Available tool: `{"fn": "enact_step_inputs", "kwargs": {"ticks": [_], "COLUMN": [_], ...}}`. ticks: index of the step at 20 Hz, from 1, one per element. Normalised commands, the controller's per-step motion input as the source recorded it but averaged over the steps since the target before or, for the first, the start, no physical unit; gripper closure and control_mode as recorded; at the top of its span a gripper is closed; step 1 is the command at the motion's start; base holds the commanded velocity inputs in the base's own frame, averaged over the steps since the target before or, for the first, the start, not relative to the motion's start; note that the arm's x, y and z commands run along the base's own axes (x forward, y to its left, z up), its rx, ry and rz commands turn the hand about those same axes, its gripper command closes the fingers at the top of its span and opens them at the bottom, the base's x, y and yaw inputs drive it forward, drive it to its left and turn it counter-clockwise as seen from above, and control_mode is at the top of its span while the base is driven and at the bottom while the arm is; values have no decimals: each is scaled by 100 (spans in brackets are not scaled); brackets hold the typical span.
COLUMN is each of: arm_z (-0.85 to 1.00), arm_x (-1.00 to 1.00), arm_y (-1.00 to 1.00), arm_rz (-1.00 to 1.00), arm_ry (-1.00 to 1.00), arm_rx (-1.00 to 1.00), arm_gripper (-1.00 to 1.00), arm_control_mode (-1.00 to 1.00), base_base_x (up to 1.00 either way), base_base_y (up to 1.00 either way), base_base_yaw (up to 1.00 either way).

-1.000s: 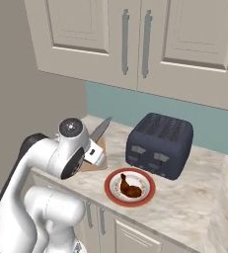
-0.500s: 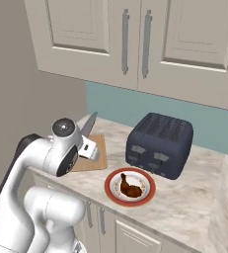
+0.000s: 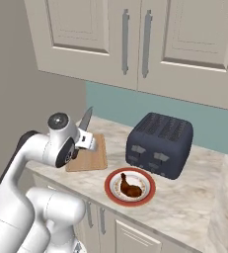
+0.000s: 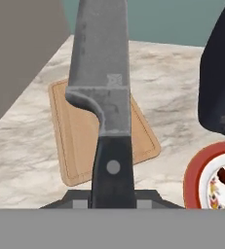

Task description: Pick up the knife from the drawer and place it on the cutting board. Then place the meat from the plate to the cutting board.

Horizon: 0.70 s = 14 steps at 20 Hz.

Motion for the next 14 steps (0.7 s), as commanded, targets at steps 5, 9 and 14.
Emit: {"fn": "enact_step_inputs", "kwargs": {"ticks": [5, 9, 14], "arm_z": [-12, -22, -19], "arm_x": [23, 12, 10], "arm_y": [5, 16, 21], "arm_rz": [7, 11, 15], "arm_ry": [1, 11, 14], "arm_rx": [-8, -5, -4], "arm_gripper": [100, 100, 100], "arm_control_mode": [-100, -100, -100], "base_base_x": [0, 0, 0], "base_base_y": [0, 0, 0], "base_base_yaw": [0, 0, 0]}}
